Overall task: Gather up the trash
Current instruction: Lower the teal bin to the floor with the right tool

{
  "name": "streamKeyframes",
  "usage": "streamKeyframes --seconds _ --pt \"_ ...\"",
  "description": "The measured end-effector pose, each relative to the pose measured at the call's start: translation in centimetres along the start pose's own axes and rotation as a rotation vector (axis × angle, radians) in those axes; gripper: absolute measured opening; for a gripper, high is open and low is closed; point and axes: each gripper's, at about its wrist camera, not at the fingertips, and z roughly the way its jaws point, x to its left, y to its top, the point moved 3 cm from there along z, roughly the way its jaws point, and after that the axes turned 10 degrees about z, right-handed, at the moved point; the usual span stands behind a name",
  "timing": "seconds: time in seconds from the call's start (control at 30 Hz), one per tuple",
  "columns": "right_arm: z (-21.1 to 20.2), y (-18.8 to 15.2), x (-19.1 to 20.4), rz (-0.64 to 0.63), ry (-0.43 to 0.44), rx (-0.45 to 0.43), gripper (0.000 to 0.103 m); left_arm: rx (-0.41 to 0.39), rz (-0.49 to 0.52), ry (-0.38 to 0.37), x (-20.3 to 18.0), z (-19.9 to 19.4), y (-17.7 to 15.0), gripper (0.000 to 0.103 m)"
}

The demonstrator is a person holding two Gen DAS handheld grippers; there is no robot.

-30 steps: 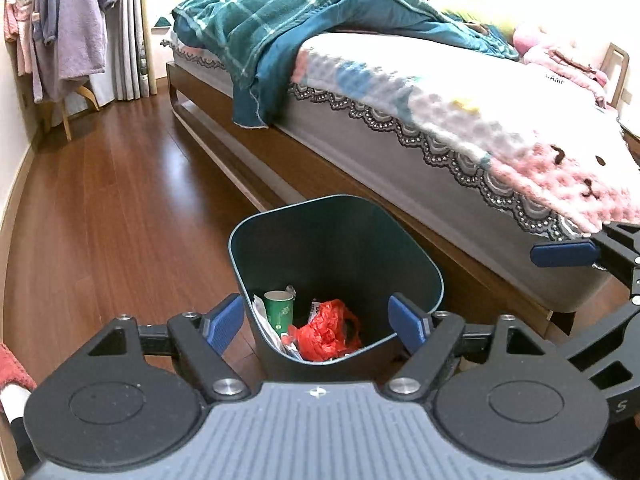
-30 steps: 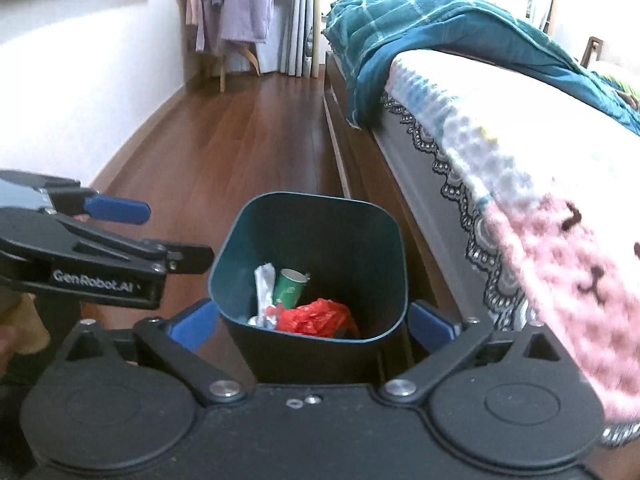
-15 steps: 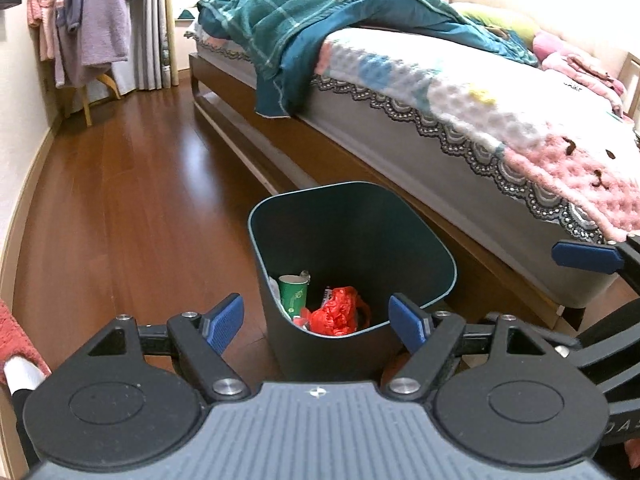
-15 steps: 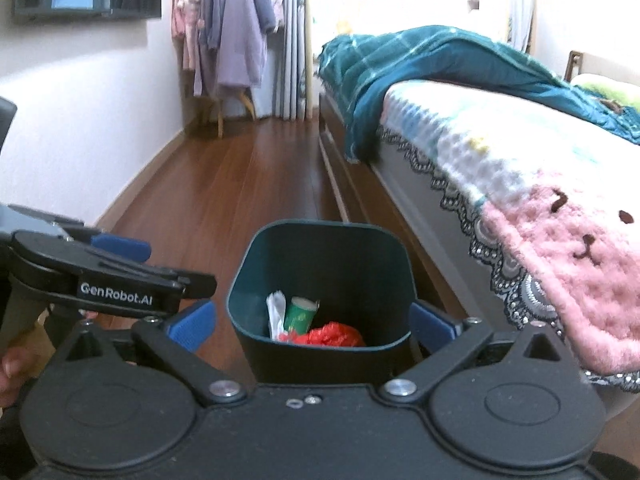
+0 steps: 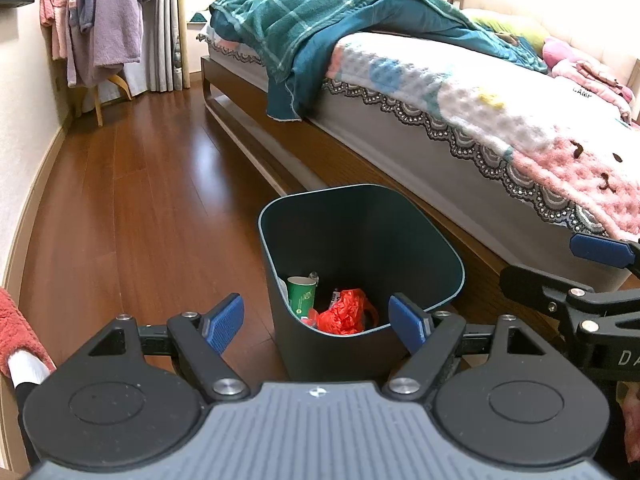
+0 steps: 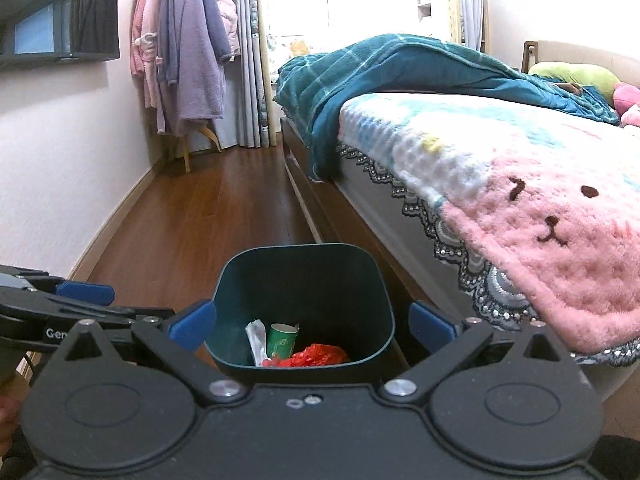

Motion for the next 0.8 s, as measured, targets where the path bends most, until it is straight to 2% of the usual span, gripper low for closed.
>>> streamKeyframes --seconds 0.8 --pt "0.33 -0.23 0.41 -0.011 -0.020 0.003 0.103 -0.008 0.014 -0.008 -0.35 0.25 0.27 0.079"
